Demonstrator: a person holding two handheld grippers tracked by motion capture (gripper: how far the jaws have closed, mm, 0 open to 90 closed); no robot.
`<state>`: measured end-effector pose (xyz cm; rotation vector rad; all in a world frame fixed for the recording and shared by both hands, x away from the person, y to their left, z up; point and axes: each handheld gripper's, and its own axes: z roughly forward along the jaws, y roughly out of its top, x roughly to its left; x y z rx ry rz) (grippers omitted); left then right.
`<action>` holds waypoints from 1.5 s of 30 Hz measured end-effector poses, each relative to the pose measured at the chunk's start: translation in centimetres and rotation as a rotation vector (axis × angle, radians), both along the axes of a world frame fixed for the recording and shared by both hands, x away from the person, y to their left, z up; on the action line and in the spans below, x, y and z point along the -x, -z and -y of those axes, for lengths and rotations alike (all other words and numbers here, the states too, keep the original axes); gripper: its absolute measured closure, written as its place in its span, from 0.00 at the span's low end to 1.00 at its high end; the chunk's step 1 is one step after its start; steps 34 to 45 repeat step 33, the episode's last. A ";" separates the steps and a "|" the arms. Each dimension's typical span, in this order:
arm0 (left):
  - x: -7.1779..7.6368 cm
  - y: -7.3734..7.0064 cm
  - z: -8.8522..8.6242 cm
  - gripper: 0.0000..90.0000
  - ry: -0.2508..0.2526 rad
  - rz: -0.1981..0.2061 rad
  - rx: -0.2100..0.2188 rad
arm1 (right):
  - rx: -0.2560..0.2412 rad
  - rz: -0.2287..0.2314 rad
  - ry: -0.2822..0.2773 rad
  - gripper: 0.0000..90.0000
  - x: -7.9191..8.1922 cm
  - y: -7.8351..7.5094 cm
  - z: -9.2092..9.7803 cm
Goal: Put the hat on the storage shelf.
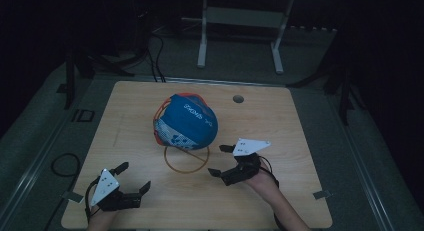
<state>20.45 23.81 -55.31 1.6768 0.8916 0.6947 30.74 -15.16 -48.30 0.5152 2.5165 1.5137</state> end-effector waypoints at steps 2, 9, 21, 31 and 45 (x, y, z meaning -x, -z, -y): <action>0.0 0.0 0.0 0.02 0.000 0.000 0.001 | 0.004 -0.009 0.003 0.14 0.1 0.9 0.4; 0.0 0.1 0.0 0.02 0.003 -0.002 -0.001 | 0.018 -0.022 0.008 0.14 0.3 3.1 1.7; 0.0 0.3 0.2 0.02 0.008 -0.010 -0.007 | 0.077 -0.055 0.033 0.15 0.5 6.1 3.6; -0.1 0.5 0.0 0.02 0.002 -0.018 -0.006 | 0.081 -0.074 0.068 0.15 0.3 7.3 5.5; -0.1 0.5 0.1 0.02 0.003 -0.019 -0.007 | 0.087 -0.069 0.066 0.15 0.3 7.3 5.5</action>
